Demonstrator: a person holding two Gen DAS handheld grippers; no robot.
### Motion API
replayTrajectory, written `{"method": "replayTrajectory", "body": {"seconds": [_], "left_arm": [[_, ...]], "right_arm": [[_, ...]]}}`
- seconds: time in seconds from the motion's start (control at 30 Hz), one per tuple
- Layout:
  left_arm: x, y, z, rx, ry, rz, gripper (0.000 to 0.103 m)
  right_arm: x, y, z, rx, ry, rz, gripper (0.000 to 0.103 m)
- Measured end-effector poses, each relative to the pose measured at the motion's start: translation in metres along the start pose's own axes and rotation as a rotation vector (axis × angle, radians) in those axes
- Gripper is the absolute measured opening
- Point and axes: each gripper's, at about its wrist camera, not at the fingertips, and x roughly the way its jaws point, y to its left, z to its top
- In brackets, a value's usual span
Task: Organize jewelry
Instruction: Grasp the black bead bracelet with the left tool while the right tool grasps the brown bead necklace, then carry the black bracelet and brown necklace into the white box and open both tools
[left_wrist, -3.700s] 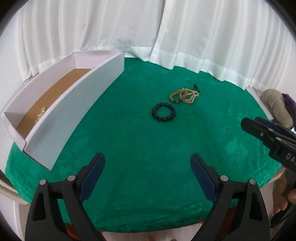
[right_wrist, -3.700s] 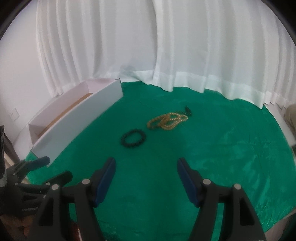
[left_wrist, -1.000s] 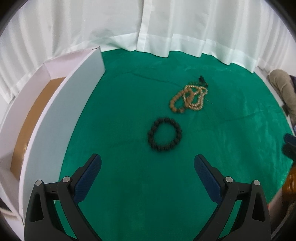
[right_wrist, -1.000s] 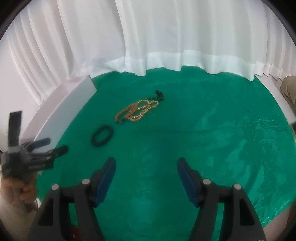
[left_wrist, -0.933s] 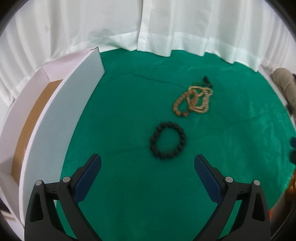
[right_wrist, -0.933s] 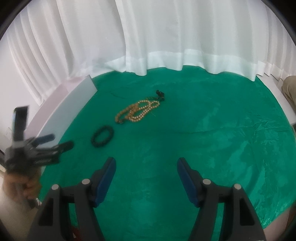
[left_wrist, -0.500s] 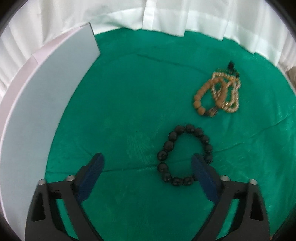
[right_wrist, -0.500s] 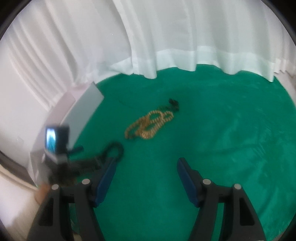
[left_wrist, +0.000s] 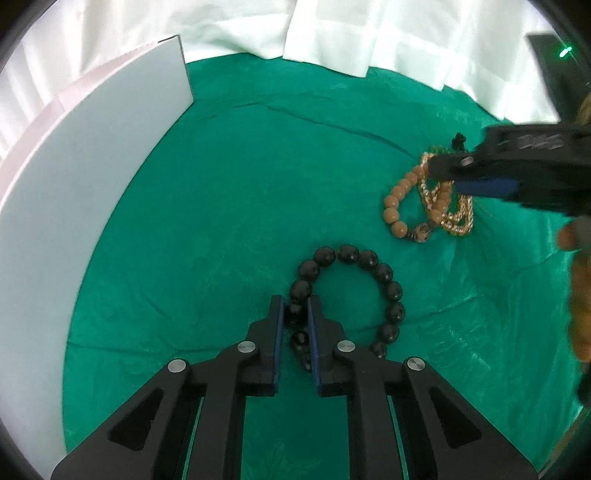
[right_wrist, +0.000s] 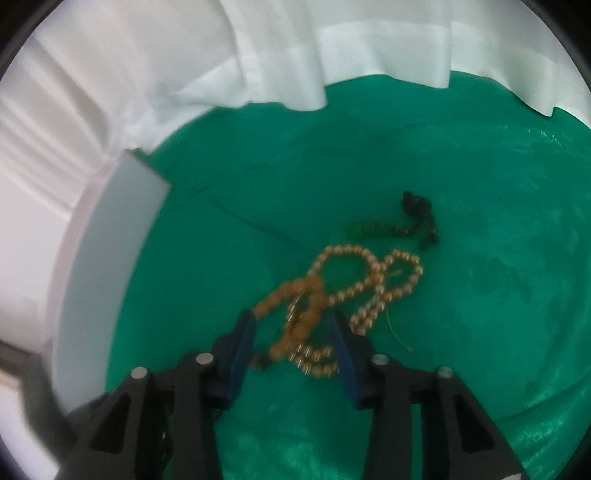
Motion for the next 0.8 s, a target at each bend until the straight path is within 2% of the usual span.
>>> {"method": "replayTrajectory", "body": {"seconds": [0.07, 0.1, 0.13, 0.2, 0.3, 0.43, 0.53, 0.67, 0.8], "left_arm": [[-0.003, 0.005, 0.0, -0.024, -0.005, -0.026, 0.01], [-0.005, 0.007, 0.0, -0.037, -0.004, -0.039, 0.01], [-0.009, 0.01, 0.0, -0.054, -0.005, -0.058, 0.01], [-0.021, 0.018, 0.001, -0.088, -0.02, -0.095, 0.01], [-0.045, 0.028, 0.002, -0.12, -0.047, -0.134, 0.01], [-0.079, 0.038, 0.001, -0.153, -0.065, -0.164, 0.01], [-0.107, 0.046, -0.004, -0.156, -0.073, -0.134, 0.01], [-0.143, 0.065, -0.014, -0.182, -0.094, -0.134, 0.01], [-0.192, 0.094, -0.023, -0.203, -0.153, -0.12, 0.01]], "right_arm": [[0.011, 0.001, 0.0, 0.001, 0.01, -0.018, 0.036], [0.016, 0.003, -0.001, -0.016, 0.016, -0.037, 0.018], [0.017, 0.007, -0.004, -0.045, 0.0, -0.063, 0.012], [0.01, 0.012, -0.006, -0.077, -0.029, -0.08, 0.012], [-0.018, 0.016, -0.012, -0.088, -0.084, -0.034, 0.012], [-0.063, 0.034, -0.02, -0.171, -0.13, -0.005, 0.012], [-0.094, 0.047, -0.029, -0.219, -0.151, 0.011, 0.012], [-0.13, 0.068, -0.042, -0.272, -0.177, 0.043, 0.012], [-0.153, 0.096, -0.05, -0.316, -0.197, 0.103, 0.012]]}}
